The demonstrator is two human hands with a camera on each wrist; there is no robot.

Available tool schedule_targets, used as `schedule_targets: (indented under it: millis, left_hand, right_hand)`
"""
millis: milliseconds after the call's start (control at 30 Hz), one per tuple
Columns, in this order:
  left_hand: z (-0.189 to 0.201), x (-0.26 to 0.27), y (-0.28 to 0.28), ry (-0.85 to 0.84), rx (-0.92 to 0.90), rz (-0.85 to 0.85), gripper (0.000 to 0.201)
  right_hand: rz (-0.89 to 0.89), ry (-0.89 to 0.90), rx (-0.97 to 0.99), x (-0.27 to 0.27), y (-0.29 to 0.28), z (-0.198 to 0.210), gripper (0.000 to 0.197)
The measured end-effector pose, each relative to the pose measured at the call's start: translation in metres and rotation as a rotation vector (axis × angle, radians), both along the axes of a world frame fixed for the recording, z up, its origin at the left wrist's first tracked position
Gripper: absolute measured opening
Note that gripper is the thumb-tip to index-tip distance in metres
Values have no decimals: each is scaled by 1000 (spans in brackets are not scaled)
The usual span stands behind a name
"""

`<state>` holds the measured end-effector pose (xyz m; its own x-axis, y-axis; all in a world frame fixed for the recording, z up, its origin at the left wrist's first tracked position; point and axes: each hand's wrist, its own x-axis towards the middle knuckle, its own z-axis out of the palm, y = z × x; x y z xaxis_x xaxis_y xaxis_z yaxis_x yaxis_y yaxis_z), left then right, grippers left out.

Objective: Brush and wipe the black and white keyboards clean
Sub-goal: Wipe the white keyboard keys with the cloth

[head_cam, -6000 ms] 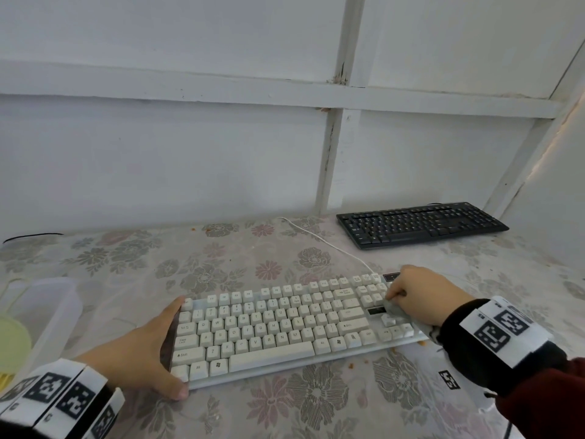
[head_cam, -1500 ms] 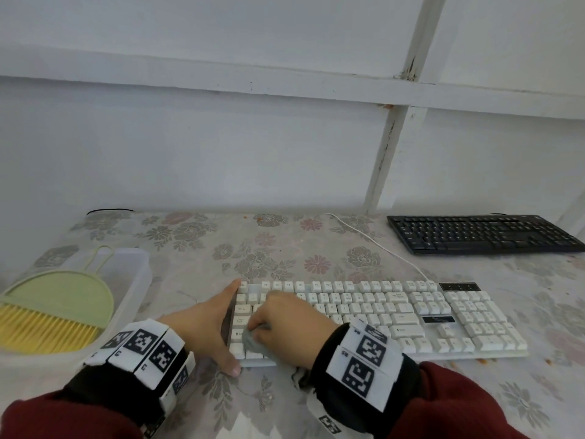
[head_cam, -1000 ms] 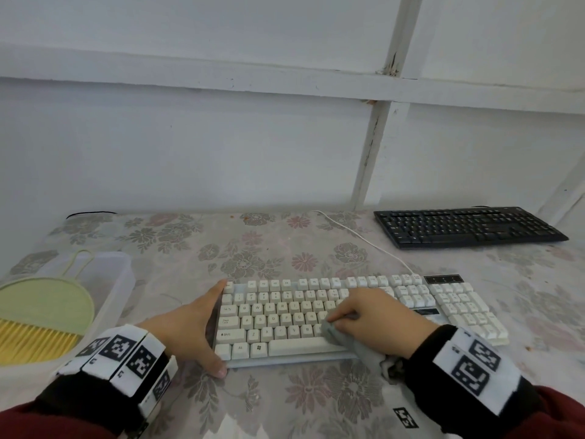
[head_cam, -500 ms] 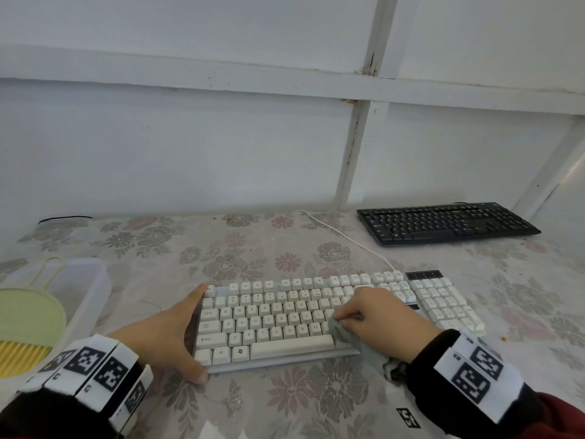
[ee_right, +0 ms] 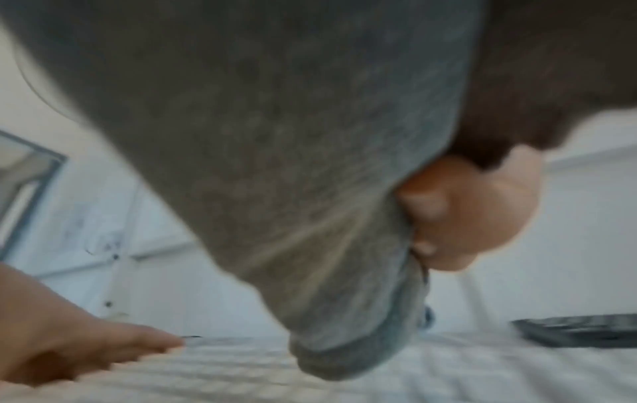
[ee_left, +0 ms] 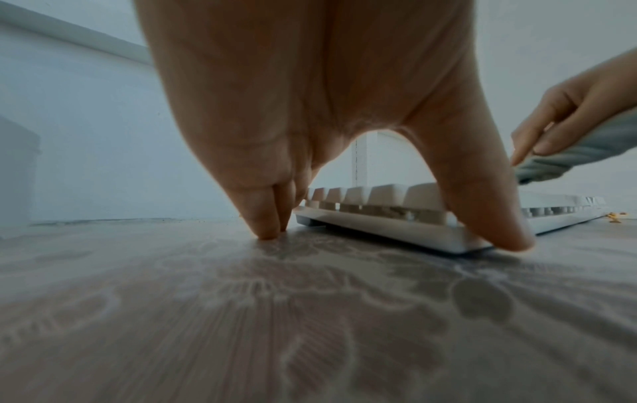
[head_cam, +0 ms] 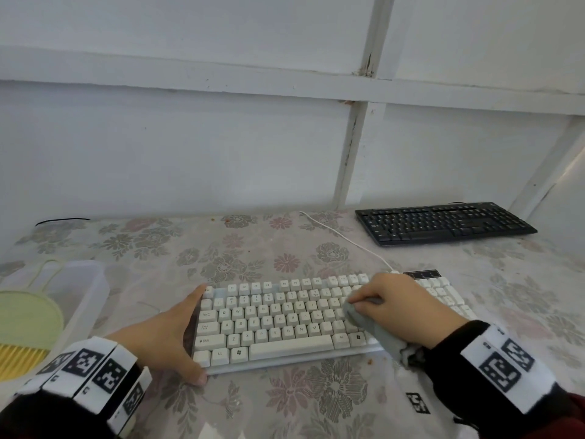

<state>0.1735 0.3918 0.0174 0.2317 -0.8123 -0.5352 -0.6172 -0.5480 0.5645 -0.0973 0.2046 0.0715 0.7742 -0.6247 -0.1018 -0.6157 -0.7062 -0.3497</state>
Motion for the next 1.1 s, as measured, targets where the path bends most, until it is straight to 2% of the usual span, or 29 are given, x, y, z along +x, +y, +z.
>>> schedule_targets:
  millis: [67, 167, 333, 500, 633, 733, 933, 1100]
  left_hand:
    - [0, 1, 0, -1, -2, -2, 160]
    - [0, 1, 0, -3, -4, -5, 162]
    - [-2, 0, 0, -22, -3, 23, 144]
    - [-4, 0, 0, -26, -1, 22, 144]
    - [-4, 1, -1, -30, -3, 14, 149]
    - [-3, 1, -1, -18, -7, 9, 153]
    - [-5, 2, 0, -1, -14, 16, 154]
    - [-4, 2, 1, 17, -22, -2, 164]
  right_hand:
    - [115, -42, 64, 21, 16, -5, 24]
    - [213, 13, 92, 40, 31, -20, 27]
    - [94, 35, 101, 14, 21, -20, 26]
    - [-19, 49, 13, -19, 1, -18, 22]
    - [-94, 146, 7, -33, -17, -16, 27]
    - [-135, 196, -75, -41, -31, -7, 23]
    - [-27, 370, -48, -34, -28, -9, 26]
    - [-2, 642, -143, -19, -24, -6, 24]
